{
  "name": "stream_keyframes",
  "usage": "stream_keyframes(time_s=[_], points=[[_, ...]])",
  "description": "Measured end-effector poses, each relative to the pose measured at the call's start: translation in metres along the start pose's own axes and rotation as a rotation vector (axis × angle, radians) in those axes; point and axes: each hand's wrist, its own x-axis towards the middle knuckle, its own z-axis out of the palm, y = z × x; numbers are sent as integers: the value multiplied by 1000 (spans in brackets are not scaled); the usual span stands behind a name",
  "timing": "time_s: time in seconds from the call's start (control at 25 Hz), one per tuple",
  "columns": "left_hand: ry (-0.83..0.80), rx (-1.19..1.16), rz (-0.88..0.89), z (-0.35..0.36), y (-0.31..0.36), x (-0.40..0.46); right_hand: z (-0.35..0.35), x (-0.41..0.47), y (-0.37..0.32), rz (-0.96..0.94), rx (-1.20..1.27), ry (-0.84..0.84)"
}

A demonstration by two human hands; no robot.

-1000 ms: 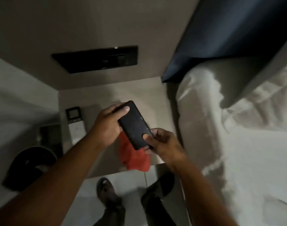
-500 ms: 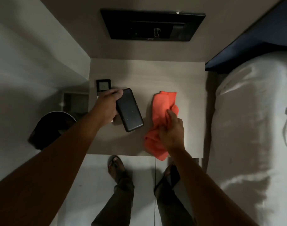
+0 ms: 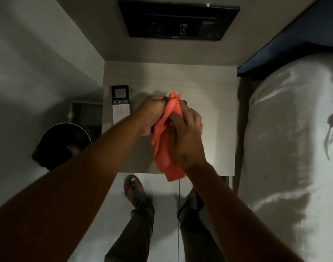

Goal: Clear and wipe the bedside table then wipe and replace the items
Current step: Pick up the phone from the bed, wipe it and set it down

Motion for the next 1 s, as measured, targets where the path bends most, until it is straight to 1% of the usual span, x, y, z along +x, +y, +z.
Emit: stream_keyframes(time_s=[0.04,0.12,0.16,0.2,0.28,0.32,0.36,0.4,0.44,0.48,0.52,0.56,0.6,0.64,0.68,0.72,0.76,0.8,0.84,0.88,0.92,0.96,1.0], points=[[11,30,17,-1,3,0,0,-2,9,53,30,69],[59,52,28,-5,-1,-7,-2,-11,16,350,222,255],[82,60,22,-7,-7,-12,-2,-18,10,392,292,261],[93,86,15,-7,-16,-18,-3,-27,1,273,241,231],[116,122,2,-6,-33,-27,-1,-38,-8,17,118,44],[121,103,-7,-5,-40,-30,-3,-33,-2,9,89,16],[112,70,-6,-3,-44,-34,-5,-27,6,129,122,11],[96,49,-1,-2,-47,-38,-9,-24,9,261,175,42],[95,58,11,-2,-49,-41,-11,-26,10,296,224,61],[117,77,22,-2,-50,-42,-12,-30,6,234,247,53],[143,89,32,-1,-51,-42,-11,-37,-4,113,187,34],[162,88,34,-1,-51,-42,-6,-42,-9,-5,122,-19],[163,76,28,-1,-52,-45,-7,-39,-10,-26,115,-28],[146,59,29,1,-53,-46,-8,-34,-9,75,144,9],[125,44,41,1,-51,-48,-13,-27,-4,276,207,61],[114,25,64,-1,-49,-49,-19,-21,0,524,403,90],[114,-7,94,-3,-44,-48,-23,-21,2,739,728,1],[118,-39,127,-3,-38,-46,-25,-28,-1,891,1032,-187],[126,-55,164,-2,-31,-45,-25,-37,-7,996,1246,-371],[135,-50,195,-1,-26,-43,-26,-44,-13,1073,1401,-434],[129,-24,208,2,-23,-41,-27,-48,-17,1109,1546,-424],[107,-10,204,4,-22,-41,-30,-50,-13,1104,1634,-378],[76,-10,193,6,-24,-42,-34,-47,-5,1051,1680,-352]])
